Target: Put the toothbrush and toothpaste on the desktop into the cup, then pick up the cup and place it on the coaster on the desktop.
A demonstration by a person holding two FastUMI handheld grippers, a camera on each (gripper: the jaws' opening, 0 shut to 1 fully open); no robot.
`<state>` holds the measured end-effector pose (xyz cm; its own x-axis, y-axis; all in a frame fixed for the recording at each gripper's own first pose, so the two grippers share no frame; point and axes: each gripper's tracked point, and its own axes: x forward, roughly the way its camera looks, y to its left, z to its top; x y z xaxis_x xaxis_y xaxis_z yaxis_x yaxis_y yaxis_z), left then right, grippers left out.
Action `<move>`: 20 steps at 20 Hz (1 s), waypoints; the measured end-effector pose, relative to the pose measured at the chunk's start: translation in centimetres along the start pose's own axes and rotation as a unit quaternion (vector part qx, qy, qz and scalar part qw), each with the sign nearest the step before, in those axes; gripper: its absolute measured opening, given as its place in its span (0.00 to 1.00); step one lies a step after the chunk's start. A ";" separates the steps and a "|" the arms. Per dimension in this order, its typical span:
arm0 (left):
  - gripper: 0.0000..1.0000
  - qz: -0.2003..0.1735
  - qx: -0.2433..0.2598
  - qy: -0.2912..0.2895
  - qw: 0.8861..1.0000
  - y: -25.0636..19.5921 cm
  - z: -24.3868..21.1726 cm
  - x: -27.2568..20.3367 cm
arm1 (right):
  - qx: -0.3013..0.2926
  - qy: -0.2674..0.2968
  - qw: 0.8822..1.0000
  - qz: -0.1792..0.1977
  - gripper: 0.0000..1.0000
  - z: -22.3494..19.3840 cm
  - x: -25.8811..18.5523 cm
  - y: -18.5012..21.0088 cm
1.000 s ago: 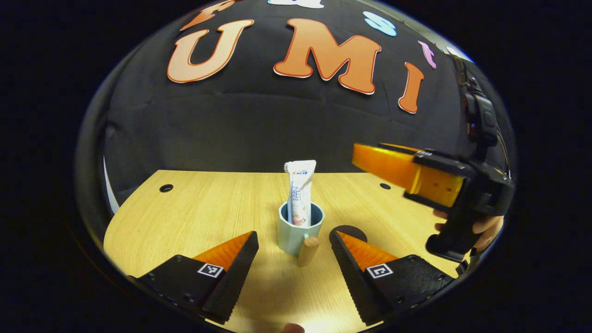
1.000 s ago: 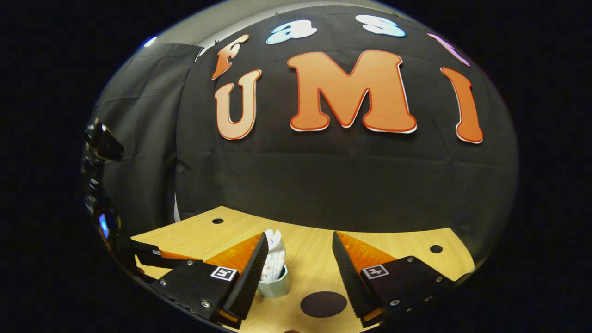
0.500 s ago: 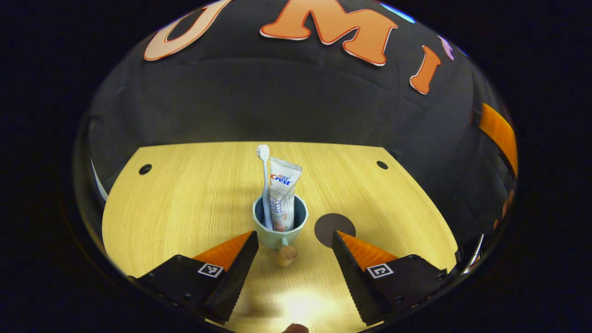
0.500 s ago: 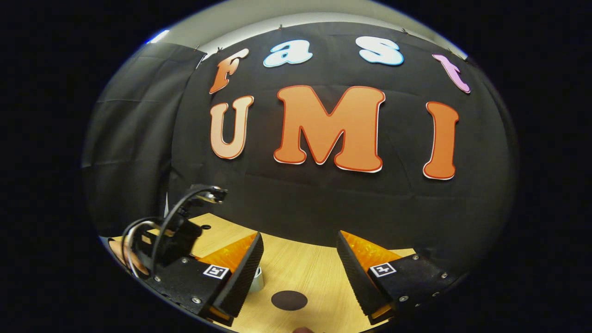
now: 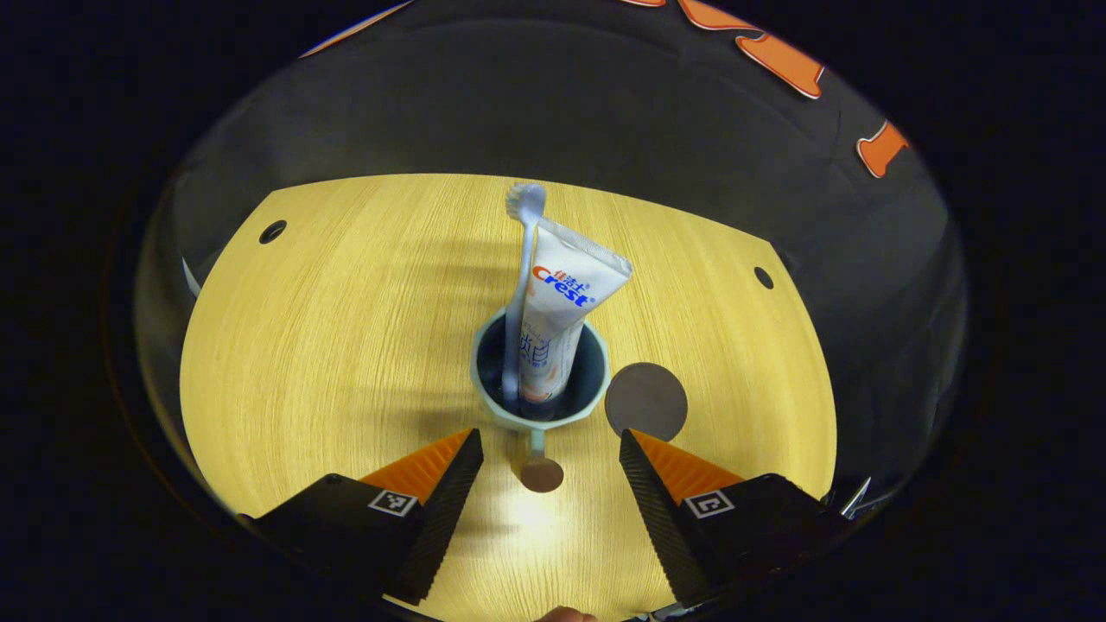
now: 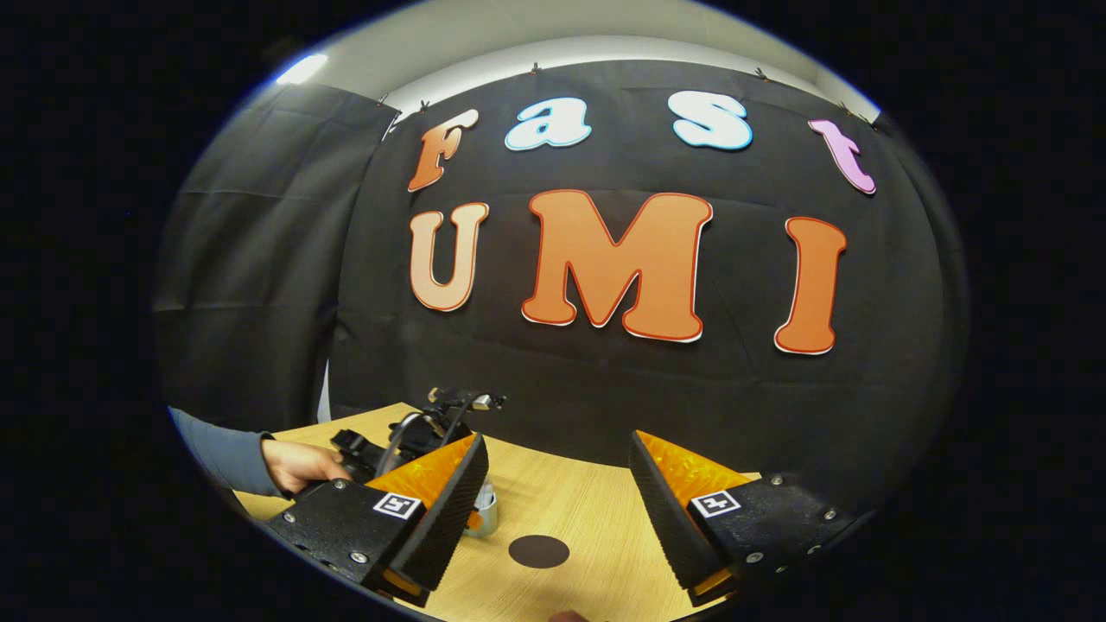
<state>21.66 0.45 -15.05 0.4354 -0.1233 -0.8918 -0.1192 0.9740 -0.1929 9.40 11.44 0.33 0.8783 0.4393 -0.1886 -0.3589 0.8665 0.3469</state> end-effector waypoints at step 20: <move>0.25 0.083 -0.037 0.046 0.995 2.0 -2.6 6.5 | 0.033 0.021 0.999 0.019 0.98 -2.8 -2.5 -0.9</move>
<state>21.91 1.14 -22.33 0.3206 0.0184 -0.9470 -0.2497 0.9661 -0.0658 6.66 10.26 -2.03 0.8499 0.4825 -0.2119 -0.3693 0.8321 0.4138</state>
